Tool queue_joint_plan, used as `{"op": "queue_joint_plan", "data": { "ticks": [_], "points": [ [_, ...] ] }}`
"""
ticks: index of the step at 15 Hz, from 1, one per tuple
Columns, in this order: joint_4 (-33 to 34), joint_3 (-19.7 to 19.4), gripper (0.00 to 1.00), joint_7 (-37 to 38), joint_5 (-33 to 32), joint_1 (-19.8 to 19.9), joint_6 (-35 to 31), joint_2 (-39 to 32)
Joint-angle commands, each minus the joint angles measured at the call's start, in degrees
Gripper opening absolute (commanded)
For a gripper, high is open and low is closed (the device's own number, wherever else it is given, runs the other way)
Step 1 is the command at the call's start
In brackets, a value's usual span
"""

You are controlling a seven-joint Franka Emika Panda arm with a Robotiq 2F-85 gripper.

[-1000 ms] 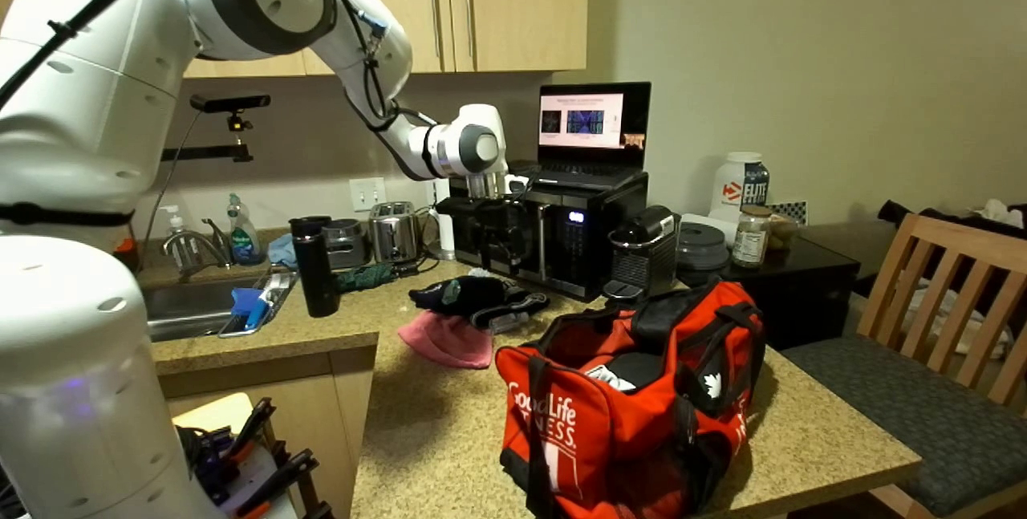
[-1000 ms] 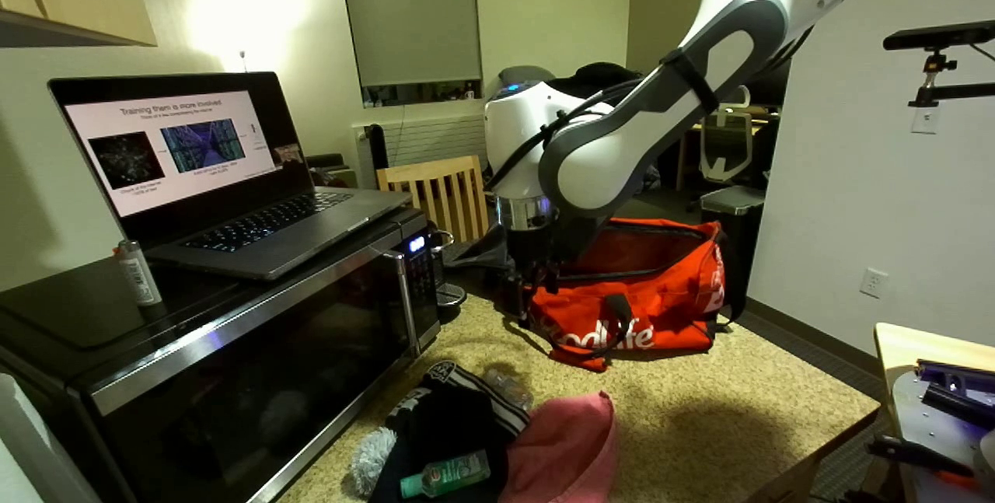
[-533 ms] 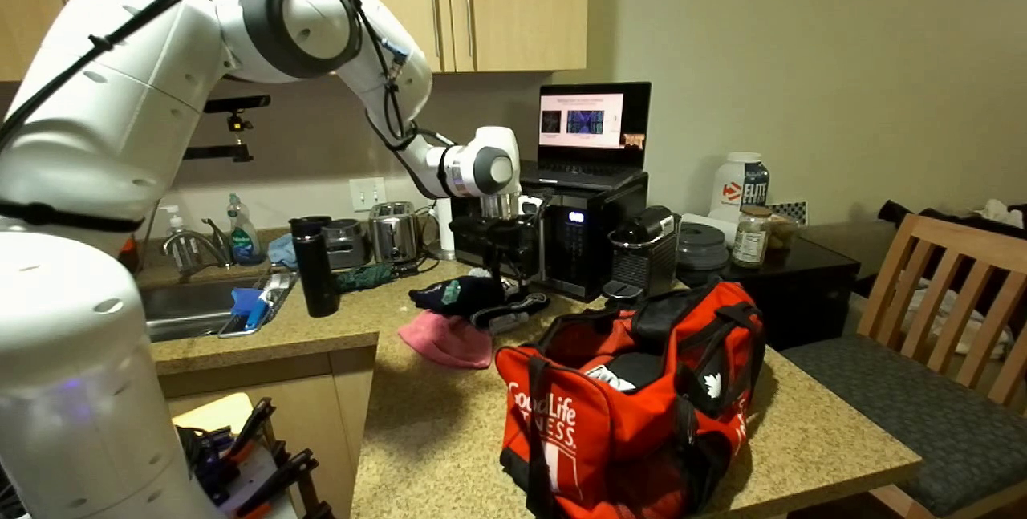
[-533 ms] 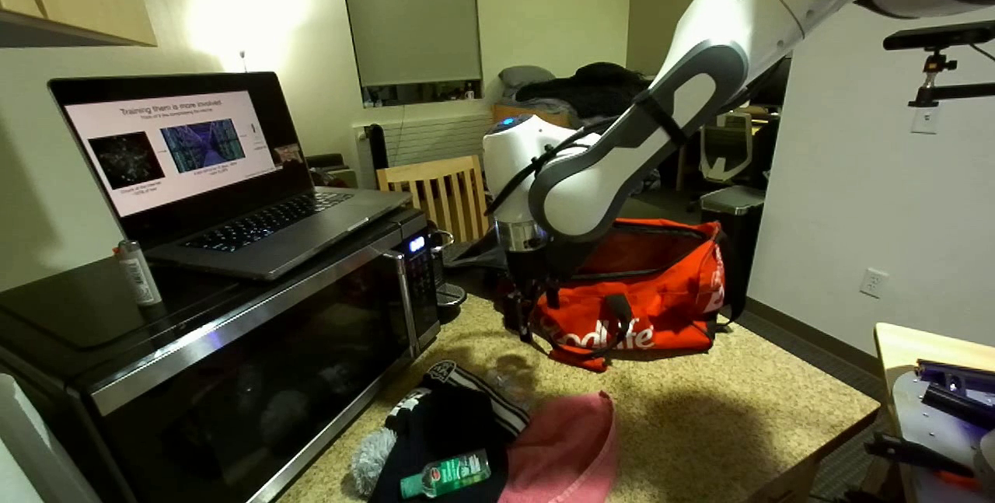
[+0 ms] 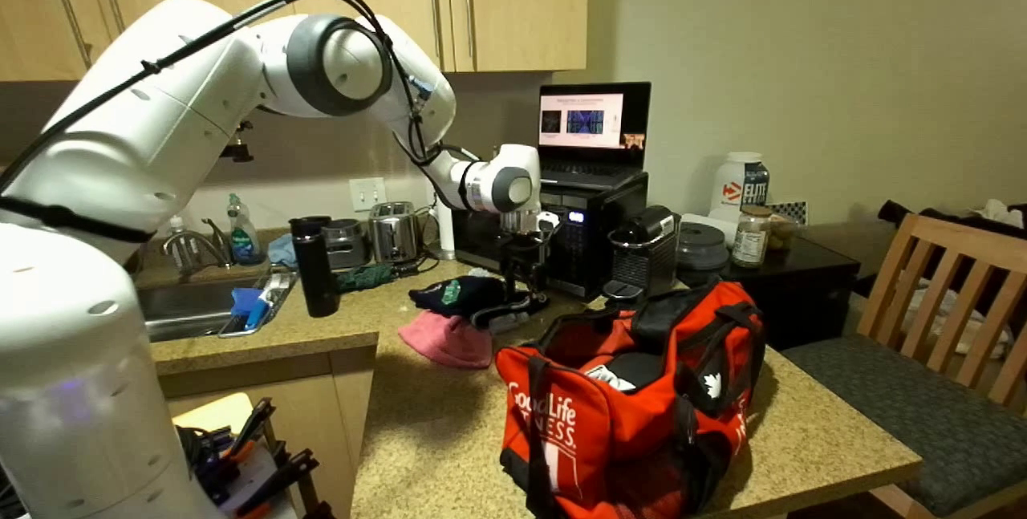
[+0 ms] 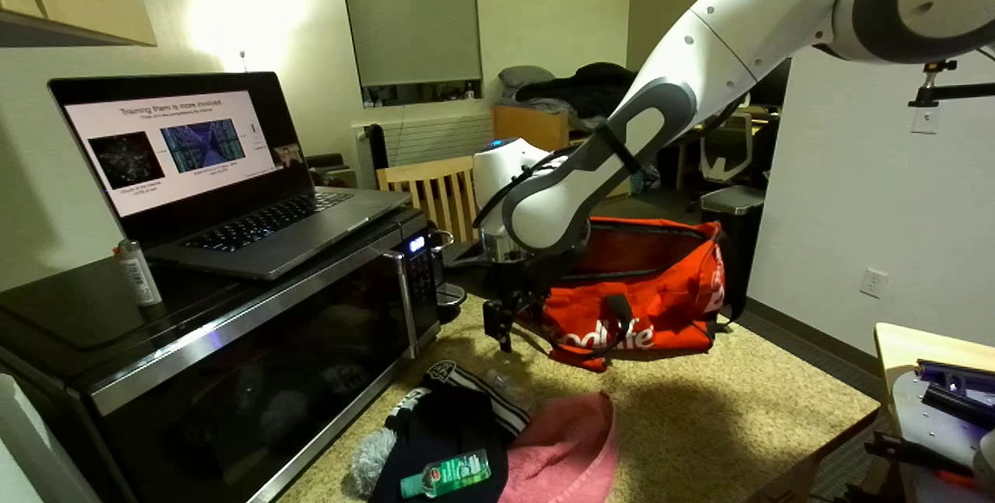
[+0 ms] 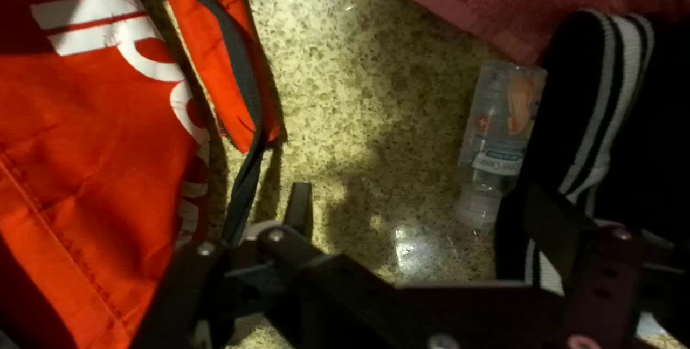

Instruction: Put the bottle into the bag.

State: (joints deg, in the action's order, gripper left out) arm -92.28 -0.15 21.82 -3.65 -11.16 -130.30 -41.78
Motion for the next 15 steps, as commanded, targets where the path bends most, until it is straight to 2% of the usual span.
{"op": "queue_joint_plan", "data": {
  "ticks": [1,6,15],
  "points": [
    [4.45,-0.04,1.00,0.74,2.84,0.35,1.70,-3.02],
    [7.66,-0.62,1.00,2.33,3.59,-0.46,2.76,-5.69],
    [11.51,0.57,1.00,3.07,7.51,0.34,7.94,-8.41]
  ]
}}
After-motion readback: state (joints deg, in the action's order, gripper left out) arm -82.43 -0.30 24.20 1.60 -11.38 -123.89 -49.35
